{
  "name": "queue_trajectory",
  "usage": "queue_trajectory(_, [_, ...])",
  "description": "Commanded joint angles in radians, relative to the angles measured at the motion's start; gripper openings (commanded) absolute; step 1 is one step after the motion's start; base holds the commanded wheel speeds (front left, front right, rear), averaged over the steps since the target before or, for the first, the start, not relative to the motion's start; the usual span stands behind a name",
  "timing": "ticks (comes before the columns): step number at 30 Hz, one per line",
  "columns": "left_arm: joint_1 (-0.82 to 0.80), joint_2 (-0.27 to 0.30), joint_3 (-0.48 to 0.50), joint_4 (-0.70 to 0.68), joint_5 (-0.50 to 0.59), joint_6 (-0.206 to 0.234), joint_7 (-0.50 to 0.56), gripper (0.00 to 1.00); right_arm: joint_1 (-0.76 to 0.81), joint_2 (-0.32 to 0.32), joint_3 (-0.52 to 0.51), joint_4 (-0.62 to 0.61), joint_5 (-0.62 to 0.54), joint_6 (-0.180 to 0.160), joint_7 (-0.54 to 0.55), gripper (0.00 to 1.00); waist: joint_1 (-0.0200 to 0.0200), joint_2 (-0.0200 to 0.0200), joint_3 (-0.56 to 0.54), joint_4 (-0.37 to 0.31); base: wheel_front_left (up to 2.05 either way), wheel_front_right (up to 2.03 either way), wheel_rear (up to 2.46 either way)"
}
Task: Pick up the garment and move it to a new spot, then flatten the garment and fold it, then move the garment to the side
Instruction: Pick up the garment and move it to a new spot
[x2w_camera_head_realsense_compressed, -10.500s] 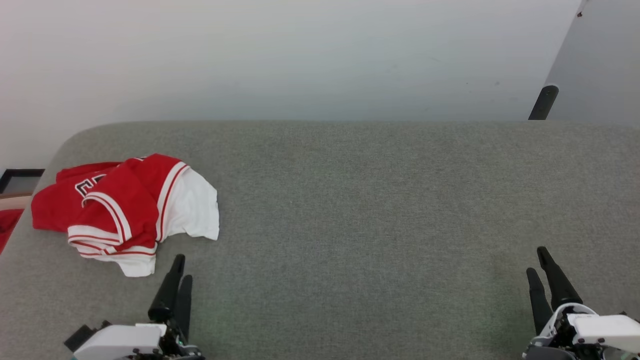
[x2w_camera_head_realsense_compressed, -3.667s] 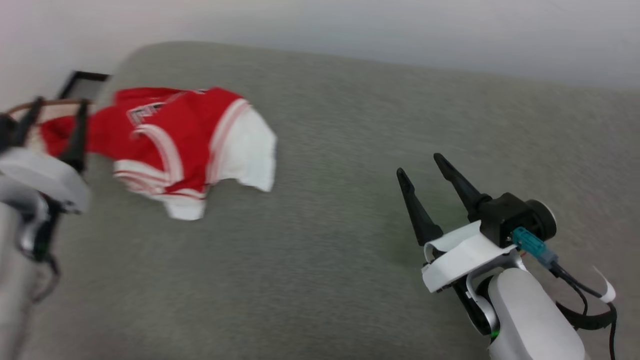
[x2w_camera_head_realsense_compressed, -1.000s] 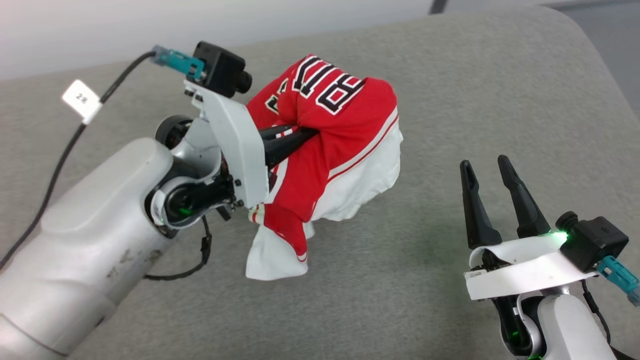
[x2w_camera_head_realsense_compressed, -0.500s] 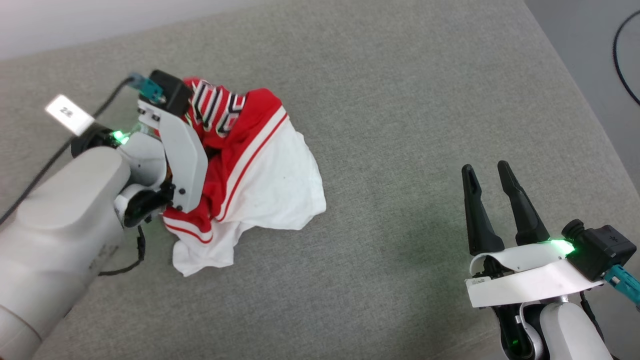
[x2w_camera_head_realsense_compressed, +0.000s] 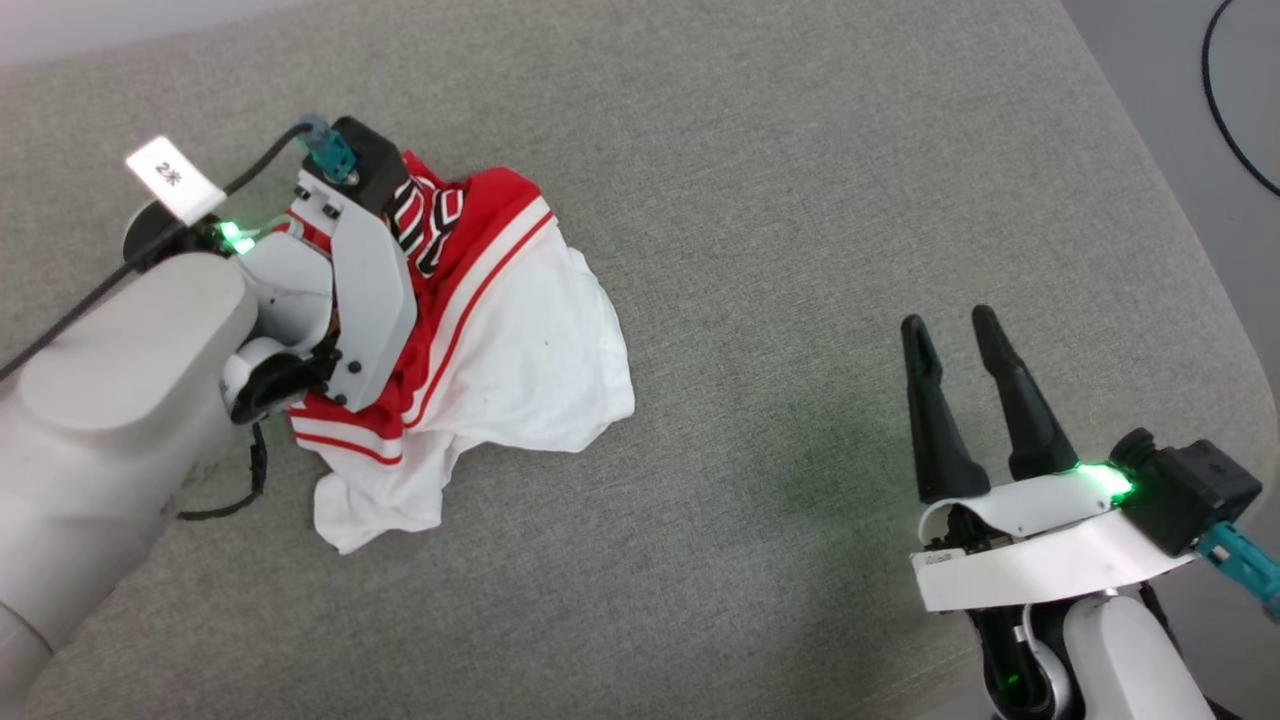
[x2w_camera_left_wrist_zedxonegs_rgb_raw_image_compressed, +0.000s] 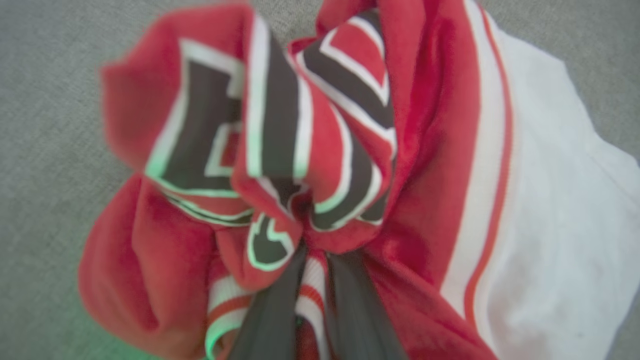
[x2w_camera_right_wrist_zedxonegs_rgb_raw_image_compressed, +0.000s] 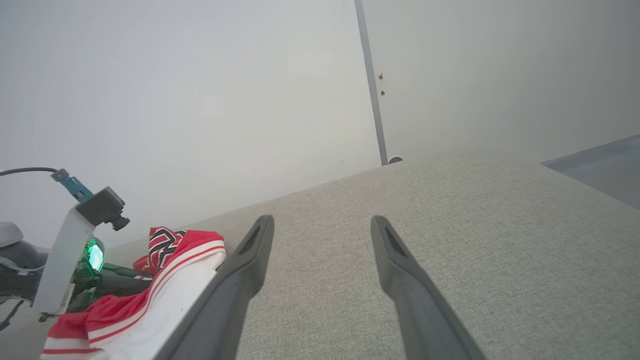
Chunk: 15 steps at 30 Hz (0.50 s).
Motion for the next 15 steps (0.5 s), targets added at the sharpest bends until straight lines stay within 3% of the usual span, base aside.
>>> queue_trajectory(1, [0.155, 0.009, -0.079, 0.055, 0.007, 0.003, 0.042, 0.00, -0.008, 0.002, 0.010, 0.004, -0.003, 0.000, 0.000, 1.00, 0.0000, -0.0001, 0.000, 0.002, 0.00, 0.00, 0.00])
queue_trajectory(4, [0.150, -0.003, -0.079, 0.053, -0.008, 0.003, -0.016, 0.00, -0.009, 0.002, 0.015, 0.014, -0.020, 0.000, 0.000, 1.00, 0.0000, -0.0001, -0.014, 0.023, 0.00, 0.00, 0.00])
queue_trajectory(5, [0.140, -0.010, -0.076, 0.045, -0.010, 0.003, -0.045, 0.09, -0.010, 0.002, 0.016, 0.018, -0.029, 0.000, 0.000, 1.00, 0.0000, -0.0001, -0.020, 0.033, 0.00, 0.00, 0.00])
queue_trajectory(6, [0.132, -0.014, -0.074, 0.037, -0.018, 0.003, -0.072, 0.47, -0.012, 0.002, 0.015, 0.022, -0.035, 0.000, 0.000, 1.00, 0.0000, -0.0001, -0.027, 0.043, 0.00, 0.00, 0.00])
queue_trajectory(7, [0.124, -0.018, -0.071, 0.032, -0.028, 0.003, -0.106, 0.55, -0.016, 0.002, 0.014, 0.026, -0.042, 0.000, 0.000, 1.00, 0.0000, -0.0001, -0.035, 0.055, 0.00, 0.00, 0.00])
queue_trajectory(8, [0.116, -0.024, -0.068, 0.026, -0.038, 0.003, -0.134, 0.94, -0.017, 0.002, 0.010, 0.031, -0.050, 0.000, 0.000, 1.00, 0.0000, -0.0001, -0.046, 0.069, 0.00, 0.00, 0.00])
queue_trajectory(9, [0.108, -0.028, -0.065, 0.018, -0.049, 0.003, -0.160, 1.00, -0.017, 0.002, 0.007, 0.037, -0.057, 0.000, 0.000, 1.00, 0.0000, -0.0001, -0.056, 0.083, 0.00, 0.00, 0.00])
queue_trajectory(15, [0.078, -0.054, -0.049, -0.013, -0.126, 0.003, -0.328, 1.00, -0.021, 0.002, -0.019, 0.085, -0.120, 0.000, 0.000, 1.00, 0.0000, -0.0001, -0.128, 0.193, 0.00, 0.00, 0.00])
